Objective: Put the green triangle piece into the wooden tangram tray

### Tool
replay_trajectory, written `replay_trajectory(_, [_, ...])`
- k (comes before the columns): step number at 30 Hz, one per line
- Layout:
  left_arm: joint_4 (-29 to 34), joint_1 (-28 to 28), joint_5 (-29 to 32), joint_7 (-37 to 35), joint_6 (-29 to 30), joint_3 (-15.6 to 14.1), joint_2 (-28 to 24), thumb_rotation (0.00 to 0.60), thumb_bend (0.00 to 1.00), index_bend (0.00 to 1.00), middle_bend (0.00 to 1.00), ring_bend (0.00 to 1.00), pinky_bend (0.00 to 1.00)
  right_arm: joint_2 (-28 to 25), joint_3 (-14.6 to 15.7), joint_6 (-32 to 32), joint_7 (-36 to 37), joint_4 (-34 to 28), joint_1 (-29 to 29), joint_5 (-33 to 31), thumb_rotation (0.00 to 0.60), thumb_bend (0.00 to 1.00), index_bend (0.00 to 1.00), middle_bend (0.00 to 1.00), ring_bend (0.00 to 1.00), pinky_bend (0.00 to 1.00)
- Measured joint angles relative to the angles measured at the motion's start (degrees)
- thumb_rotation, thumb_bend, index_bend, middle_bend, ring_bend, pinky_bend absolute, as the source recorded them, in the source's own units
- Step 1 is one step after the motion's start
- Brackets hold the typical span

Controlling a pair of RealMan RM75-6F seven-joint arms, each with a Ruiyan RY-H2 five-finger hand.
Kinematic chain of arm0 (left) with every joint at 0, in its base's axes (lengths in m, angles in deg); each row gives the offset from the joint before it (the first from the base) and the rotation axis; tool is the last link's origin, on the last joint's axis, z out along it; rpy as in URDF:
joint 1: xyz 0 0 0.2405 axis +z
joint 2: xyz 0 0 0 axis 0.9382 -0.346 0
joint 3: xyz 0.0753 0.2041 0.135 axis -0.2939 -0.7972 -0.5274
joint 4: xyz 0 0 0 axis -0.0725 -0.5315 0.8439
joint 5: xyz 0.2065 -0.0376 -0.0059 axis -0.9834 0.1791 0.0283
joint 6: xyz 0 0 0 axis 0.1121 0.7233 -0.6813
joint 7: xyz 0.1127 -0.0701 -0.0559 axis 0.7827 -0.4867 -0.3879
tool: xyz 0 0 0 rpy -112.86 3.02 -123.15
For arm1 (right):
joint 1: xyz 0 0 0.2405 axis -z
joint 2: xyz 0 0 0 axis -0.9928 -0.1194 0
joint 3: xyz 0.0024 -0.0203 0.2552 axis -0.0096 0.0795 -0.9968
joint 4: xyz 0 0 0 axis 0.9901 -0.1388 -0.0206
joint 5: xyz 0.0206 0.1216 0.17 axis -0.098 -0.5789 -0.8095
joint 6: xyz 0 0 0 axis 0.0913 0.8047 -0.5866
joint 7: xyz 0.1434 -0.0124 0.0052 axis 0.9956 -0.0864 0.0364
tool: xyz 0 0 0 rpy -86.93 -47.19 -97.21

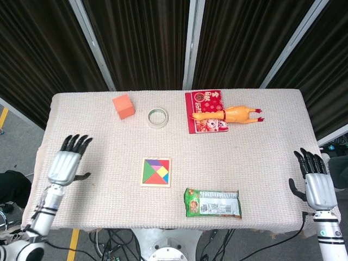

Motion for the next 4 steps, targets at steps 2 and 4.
replay_trajectory(2, [-1.7, 3.1, -1.1, -4.0, 1.5, -1.2, -1.3, 0.600, 0.06, 0.08, 0.05, 0.00, 0.00, 0.3, 0.1, 0.4, -0.4, 0.0, 0.0, -0.2, 0.600, 0.33, 0.00, 0.00, 0.00, 0.00])
replay_trajectory(4, [-4.0, 6.2, -2.6, -8.0, 3.3, -2.4, -2.6, 0.600, 0.06, 0.08, 0.05, 0.00, 0.00, 0.6, 0.4, 0.7, -1.0, -0.2, -0.1, -0.1, 0.600, 0.34, 0.00, 0.00, 0.00, 0.00])
